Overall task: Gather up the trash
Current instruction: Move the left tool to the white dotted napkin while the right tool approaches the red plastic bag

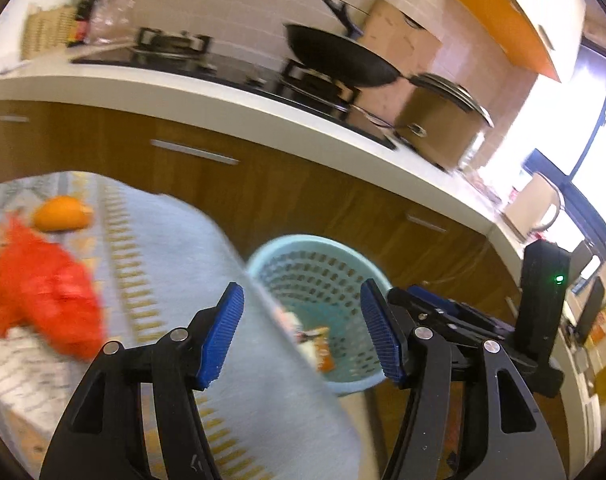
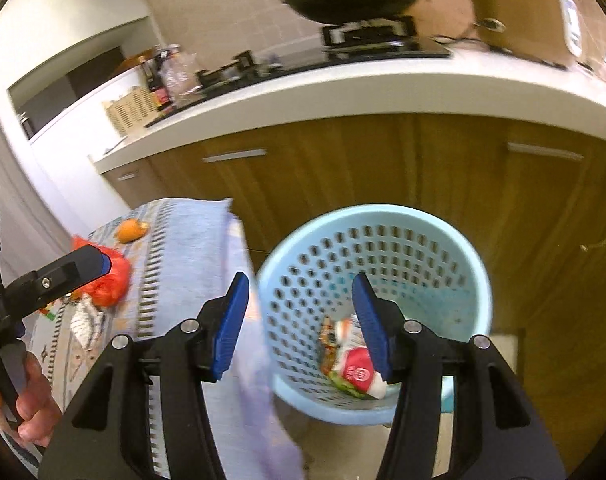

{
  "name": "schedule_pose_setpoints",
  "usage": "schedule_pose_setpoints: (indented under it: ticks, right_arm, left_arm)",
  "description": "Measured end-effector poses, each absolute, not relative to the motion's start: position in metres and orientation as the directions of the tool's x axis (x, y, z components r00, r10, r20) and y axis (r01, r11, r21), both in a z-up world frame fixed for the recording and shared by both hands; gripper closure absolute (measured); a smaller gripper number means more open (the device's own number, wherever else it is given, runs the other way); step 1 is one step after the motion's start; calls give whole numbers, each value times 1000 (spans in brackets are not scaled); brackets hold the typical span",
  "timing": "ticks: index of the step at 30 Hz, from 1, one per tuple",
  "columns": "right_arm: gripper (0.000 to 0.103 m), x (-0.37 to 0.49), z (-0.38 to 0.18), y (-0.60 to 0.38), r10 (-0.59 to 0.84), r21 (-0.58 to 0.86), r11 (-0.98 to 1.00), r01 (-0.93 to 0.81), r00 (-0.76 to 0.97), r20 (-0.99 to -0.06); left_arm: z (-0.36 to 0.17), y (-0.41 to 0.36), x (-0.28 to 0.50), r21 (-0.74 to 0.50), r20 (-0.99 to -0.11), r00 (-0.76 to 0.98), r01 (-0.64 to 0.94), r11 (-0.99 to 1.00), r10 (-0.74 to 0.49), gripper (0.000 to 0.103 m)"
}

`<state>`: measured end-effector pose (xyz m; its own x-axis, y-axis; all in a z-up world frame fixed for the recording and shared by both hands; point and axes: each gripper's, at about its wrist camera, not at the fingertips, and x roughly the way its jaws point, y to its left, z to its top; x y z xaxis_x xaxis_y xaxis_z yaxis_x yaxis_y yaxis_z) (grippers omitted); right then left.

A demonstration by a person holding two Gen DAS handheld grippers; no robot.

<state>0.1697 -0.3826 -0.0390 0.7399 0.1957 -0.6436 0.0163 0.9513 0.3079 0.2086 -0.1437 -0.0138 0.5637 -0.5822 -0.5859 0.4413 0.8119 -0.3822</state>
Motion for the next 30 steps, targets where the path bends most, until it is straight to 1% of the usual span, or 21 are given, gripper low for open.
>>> schedule_pose_setpoints:
  ticks: [5,7,9,10,11,13,14,15,18,22,23,24,28,30]
  right_arm:
    - [53,181,-26,-336,258,295,952,-82,733,-630]
    - [53,187,-23,-313,287,287,949,-128,725,-626]
    - [53,192,-21,-292,307,278,947,-163,716,-627]
    - [53,193,-20,-283,315,273,945,-179,712,-627]
    - [53,194,-19,-274,321,266,945,-192,712,-625]
    - [53,197,-17,-253,336,254,941,-225,711,-617]
    - [53,199,-18,-243,347,253,937,-239,703,-621]
    - [53,202,-19,-236,354,252,935,-248,697,-624]
    - [53,207,-25,-211,378,254,926,-280,675,-634]
    - [53,211,-35,-187,381,233,923,-306,648,-660]
    - [53,212,-37,-183,380,228,923,-310,643,-665]
    - [53,212,-37,-181,377,223,924,-311,642,-668]
    - [53,216,-37,-179,363,207,929,-307,646,-672]
    - [53,219,-37,-178,359,203,930,-305,646,-673]
  left_arm:
    - [-10,-88,200,-345,-598,647,323,881,-472,38]
    - [-11,-66,197,-341,-605,664,282,897,-439,38]
    - [-16,-41,195,-320,-626,680,222,921,-382,38]
    - [-20,-31,194,-286,-646,688,186,940,-332,38]
    - [-23,-21,193,-220,-672,695,141,965,-255,38]
    - [-28,-5,192,-140,-694,701,92,986,-164,37]
    - [-33,6,193,-138,-706,691,85,987,-158,31]
    - [-38,14,195,-151,-717,675,89,985,-171,29]
    - [-54,36,201,-167,-746,642,78,983,-178,28]
    - [-77,52,215,-251,-771,575,119,961,-273,26]
    - [-80,51,218,-268,-771,565,133,954,-295,24]
    - [-81,50,219,-258,-760,581,144,955,-293,24]
    - [-84,32,221,-208,-766,580,183,961,-276,24]
    - [-88,18,218,-136,-777,584,208,969,-234,25]
